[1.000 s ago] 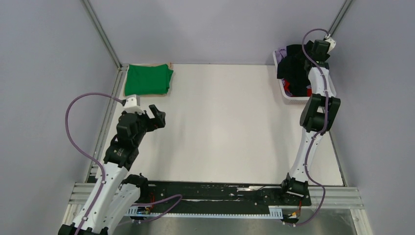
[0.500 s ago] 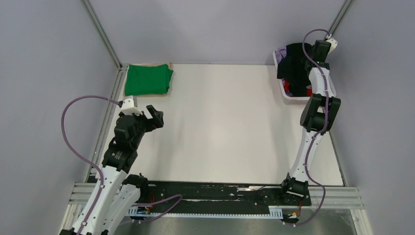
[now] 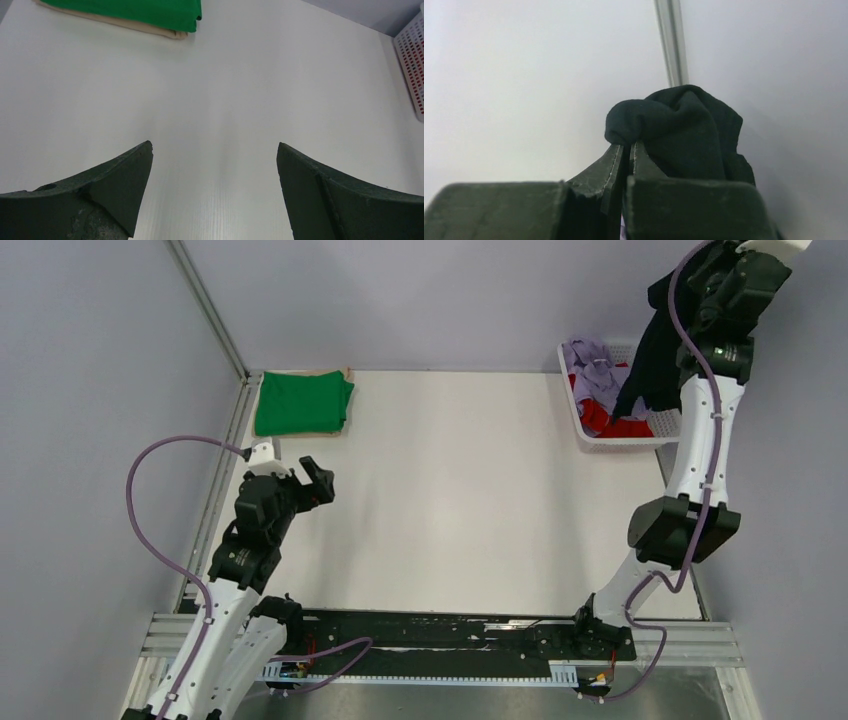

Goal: Fold and stack the t-shirts
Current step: Move the tshirt to the center of the board, then flatten out the tshirt

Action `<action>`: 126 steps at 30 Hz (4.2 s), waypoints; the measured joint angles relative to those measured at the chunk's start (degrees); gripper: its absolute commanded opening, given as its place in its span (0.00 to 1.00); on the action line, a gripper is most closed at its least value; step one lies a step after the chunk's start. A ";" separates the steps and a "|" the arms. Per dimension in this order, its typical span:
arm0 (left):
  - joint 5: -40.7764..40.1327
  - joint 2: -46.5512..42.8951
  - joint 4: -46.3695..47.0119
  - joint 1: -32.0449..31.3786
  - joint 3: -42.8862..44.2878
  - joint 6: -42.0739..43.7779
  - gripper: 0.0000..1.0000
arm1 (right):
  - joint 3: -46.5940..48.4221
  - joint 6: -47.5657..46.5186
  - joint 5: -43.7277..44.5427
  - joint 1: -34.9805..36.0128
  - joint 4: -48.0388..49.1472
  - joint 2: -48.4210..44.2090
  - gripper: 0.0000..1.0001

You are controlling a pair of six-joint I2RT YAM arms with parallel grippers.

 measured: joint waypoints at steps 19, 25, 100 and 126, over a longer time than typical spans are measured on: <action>1.84 -0.15 -0.70 0.00 -0.02 -2.38 1.00 | -18.58 12.28 -35.80 18.36 2.75 -26.56 0.00; 1.49 -0.52 -0.83 0.00 -0.44 -2.97 1.00 | -39.34 16.31 -36.50 30.84 9.53 -31.91 0.01; 19.80 38.21 1.77 -18.05 -1.14 -9.18 0.00 | -61.83 -6.80 -3.78 47.95 0.98 -5.38 0.00; -13.88 7.15 -12.74 -18.25 37.05 2.47 0.00 | -57.88 -2.56 8.48 37.79 2.84 -55.21 0.00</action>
